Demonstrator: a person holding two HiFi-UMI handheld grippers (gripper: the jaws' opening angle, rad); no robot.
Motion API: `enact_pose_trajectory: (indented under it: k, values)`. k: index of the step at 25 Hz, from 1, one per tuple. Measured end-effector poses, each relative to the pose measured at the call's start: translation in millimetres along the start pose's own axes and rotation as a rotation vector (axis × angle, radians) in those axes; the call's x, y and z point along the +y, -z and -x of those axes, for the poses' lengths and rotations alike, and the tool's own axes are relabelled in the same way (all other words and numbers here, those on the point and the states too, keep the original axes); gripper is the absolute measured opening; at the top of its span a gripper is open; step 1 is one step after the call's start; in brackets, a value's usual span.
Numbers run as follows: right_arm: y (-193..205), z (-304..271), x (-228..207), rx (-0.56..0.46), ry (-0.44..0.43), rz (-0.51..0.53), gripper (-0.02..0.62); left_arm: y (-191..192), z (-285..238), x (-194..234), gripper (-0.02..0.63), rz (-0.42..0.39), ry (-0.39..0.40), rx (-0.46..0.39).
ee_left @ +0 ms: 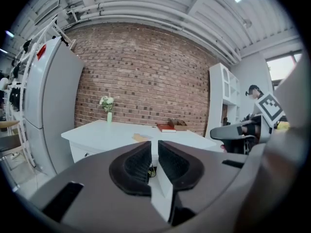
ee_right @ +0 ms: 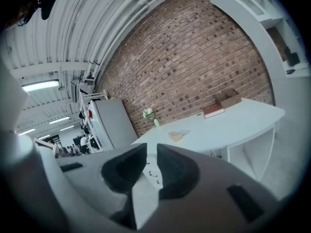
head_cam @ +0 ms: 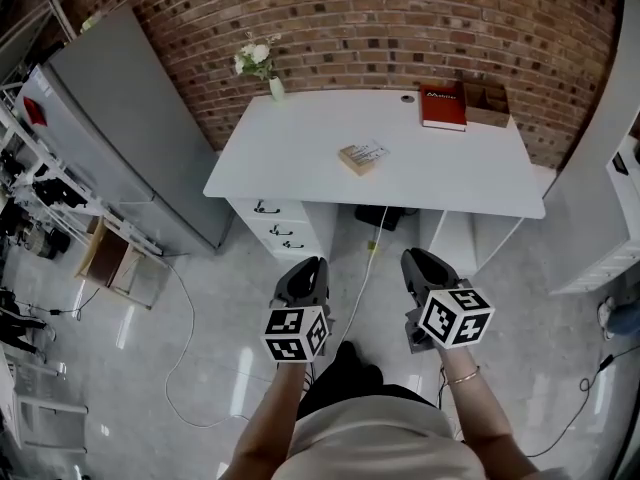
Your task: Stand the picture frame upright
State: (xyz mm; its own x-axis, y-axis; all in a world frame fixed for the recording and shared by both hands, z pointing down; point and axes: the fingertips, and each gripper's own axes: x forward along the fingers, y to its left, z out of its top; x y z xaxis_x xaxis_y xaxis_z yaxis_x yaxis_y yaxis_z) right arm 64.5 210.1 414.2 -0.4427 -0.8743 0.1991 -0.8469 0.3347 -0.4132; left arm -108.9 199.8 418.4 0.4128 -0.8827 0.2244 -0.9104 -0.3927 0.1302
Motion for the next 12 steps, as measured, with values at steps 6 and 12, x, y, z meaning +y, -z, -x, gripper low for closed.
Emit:
enact_pose_trajectory:
  k: [6,12]
  values:
    - [2.7,-18.8,-11.9,0.032,-0.009,-0.057,0.075,1.6,-20.3,6.0,0.091,-0.001,0.011,0.011]
    - [-4.1,-50.7,-22.9,0.051,-0.014,-0.074,0.078,-1.2,-56.9,21.9,0.101,0.016,0.014,0.010]
